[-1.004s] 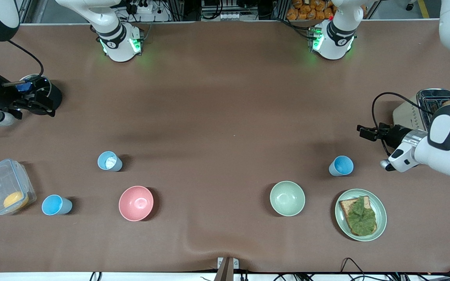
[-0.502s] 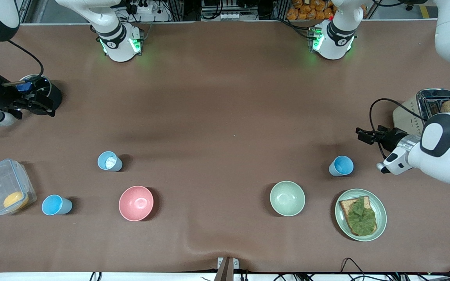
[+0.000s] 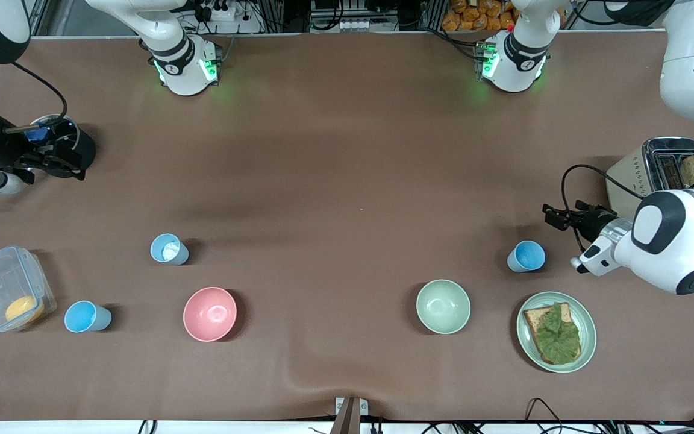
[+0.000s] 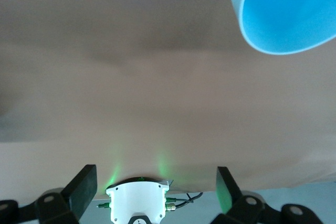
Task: Stack blue cups with both arms
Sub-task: 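Reach the left gripper toward the blue cup beside the green plate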
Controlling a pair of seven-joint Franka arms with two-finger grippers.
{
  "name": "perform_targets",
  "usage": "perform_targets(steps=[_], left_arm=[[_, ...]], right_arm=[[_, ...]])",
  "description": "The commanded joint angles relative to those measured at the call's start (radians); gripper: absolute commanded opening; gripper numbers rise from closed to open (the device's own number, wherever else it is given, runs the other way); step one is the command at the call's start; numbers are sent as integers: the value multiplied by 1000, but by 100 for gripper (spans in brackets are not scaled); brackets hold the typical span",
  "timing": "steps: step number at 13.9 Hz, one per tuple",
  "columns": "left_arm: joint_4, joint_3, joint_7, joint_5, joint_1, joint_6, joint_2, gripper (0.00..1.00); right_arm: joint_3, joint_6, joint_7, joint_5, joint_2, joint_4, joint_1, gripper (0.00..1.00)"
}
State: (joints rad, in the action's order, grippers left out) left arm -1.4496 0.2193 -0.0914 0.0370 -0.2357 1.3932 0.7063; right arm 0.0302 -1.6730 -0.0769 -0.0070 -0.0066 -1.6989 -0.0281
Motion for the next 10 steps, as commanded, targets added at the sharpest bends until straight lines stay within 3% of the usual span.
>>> perform_targets(steps=[1, 6, 10], left_arm=[[26, 3, 10, -31, 10, 10, 31, 100], [26, 3, 9, -48, 21, 36, 41, 100], [99, 0, 10, -72, 13, 56, 28, 100]], right_arm=[[-12, 6, 17, -13, -16, -10, 10, 100], [-12, 6, 17, -13, -16, -10, 10, 100], [-12, 6, 19, -13, -16, -10, 10, 100]])
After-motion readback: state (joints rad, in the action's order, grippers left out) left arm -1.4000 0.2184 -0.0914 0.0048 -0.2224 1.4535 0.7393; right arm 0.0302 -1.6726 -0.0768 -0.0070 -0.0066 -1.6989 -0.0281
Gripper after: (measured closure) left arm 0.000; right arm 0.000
